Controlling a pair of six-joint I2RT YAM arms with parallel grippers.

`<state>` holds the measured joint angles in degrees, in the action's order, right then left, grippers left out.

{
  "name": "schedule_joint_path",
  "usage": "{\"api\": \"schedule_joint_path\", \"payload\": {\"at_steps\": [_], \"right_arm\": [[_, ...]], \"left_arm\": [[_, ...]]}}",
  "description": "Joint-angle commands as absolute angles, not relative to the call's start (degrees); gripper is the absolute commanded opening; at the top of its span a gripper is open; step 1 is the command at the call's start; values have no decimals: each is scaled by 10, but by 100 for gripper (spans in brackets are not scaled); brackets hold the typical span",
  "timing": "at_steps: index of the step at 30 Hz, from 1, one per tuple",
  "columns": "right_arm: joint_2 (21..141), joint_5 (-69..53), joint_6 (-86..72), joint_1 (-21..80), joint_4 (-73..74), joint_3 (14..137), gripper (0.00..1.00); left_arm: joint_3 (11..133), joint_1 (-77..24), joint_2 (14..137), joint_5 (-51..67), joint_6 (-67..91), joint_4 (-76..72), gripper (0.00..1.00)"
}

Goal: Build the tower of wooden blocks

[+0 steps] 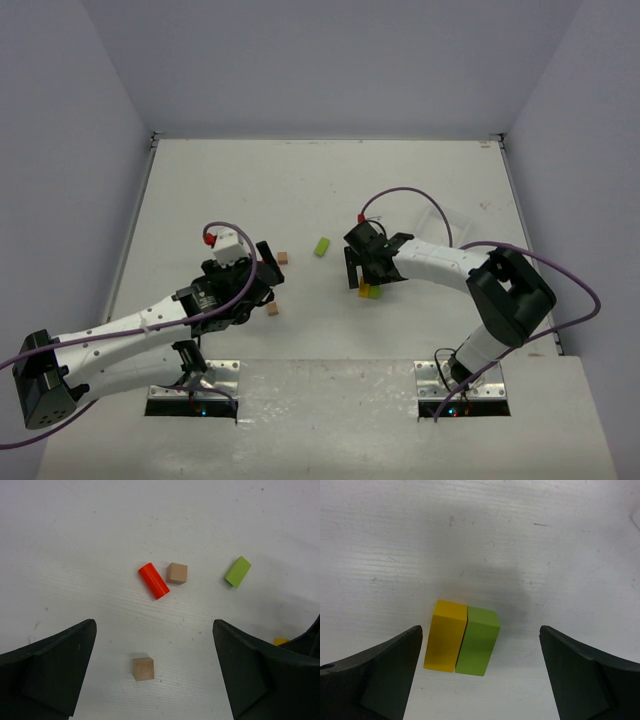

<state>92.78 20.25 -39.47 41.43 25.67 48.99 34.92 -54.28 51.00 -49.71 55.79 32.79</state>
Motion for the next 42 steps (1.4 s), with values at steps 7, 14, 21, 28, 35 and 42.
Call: {"api": "schedule_joint_path", "payload": {"at_steps": [7, 14, 21, 28, 35, 42], "right_arm": [[814, 152, -374, 415, 150, 436, 99], [686, 129, -355, 416, 102, 346, 99], [585, 192, -387, 414, 123, 252, 99], [515, 221, -400, 409, 133, 204, 99], [508, 206, -398, 363, 133, 175, 99], [532, 206, -397, 343, 133, 177, 99]], "left_arm": [[357, -539, 525, -481, 527, 286, 100], [361, -527, 547, -449, 508, 254, 100], [343, -424, 593, -244, 346, 86, 100], [424, -392, 716, -199, 292, 74, 100], [503, -390, 836, -225, 304, 118, 100], [534, -384, 905, -244, 316, 136, 92]]}}
